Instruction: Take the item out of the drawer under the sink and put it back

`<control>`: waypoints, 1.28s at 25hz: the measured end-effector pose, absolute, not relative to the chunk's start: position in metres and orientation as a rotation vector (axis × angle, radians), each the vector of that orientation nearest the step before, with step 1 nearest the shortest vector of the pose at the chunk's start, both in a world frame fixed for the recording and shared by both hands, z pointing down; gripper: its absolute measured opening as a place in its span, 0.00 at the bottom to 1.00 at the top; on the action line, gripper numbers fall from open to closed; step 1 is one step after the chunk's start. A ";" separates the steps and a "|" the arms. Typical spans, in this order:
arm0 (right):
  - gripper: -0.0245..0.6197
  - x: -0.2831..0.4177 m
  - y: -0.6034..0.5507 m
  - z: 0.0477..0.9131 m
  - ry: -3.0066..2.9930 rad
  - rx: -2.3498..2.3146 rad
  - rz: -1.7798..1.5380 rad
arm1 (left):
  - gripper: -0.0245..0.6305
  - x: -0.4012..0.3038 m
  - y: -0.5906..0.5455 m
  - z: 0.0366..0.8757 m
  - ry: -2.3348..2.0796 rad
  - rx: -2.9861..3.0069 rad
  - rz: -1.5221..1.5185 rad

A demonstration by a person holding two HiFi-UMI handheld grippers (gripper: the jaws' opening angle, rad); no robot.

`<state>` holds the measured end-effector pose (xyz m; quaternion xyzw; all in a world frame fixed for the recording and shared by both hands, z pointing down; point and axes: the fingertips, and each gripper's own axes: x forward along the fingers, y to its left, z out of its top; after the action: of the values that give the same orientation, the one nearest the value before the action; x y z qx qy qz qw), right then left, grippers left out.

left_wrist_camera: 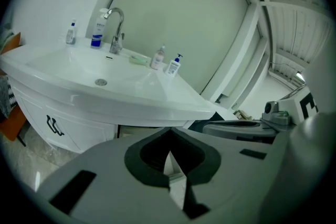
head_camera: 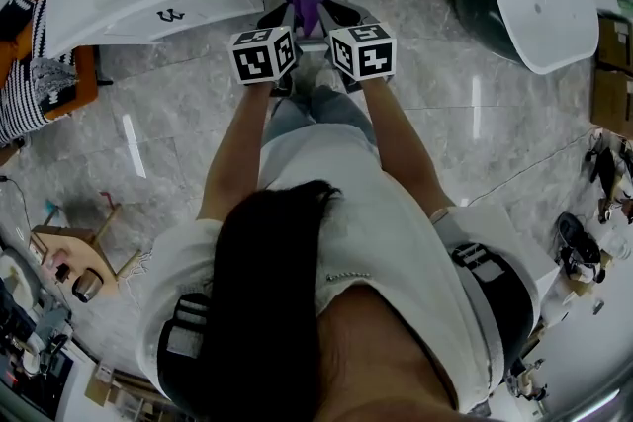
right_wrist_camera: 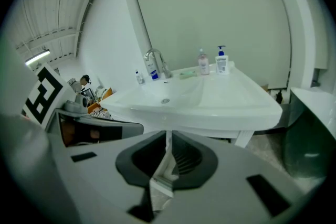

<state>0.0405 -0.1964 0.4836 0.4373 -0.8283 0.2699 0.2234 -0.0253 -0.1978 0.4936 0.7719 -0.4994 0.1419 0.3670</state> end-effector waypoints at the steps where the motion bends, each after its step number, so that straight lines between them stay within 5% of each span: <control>1: 0.08 0.040 -0.196 0.488 -2.281 1.194 0.758 | 0.04 -0.026 -0.198 0.496 -1.284 1.977 0.374; 3: 0.24 0.041 -0.196 0.497 -2.252 1.162 0.769 | 0.04 -0.026 -0.197 0.504 -1.258 1.963 0.397; 10: 0.37 0.031 -0.202 0.527 -2.209 1.096 0.824 | 0.04 -0.032 -0.196 0.534 -1.218 1.898 0.466; 32: 0.45 0.025 -0.250 0.653 -2.057 1.033 0.942 | 0.04 -0.047 -0.227 0.630 -1.309 1.737 0.546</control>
<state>0.0254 -0.2503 0.6532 0.3935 -0.7831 0.3588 0.3213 -0.0466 -0.2266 0.6302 0.6976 -0.5257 0.2194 0.4346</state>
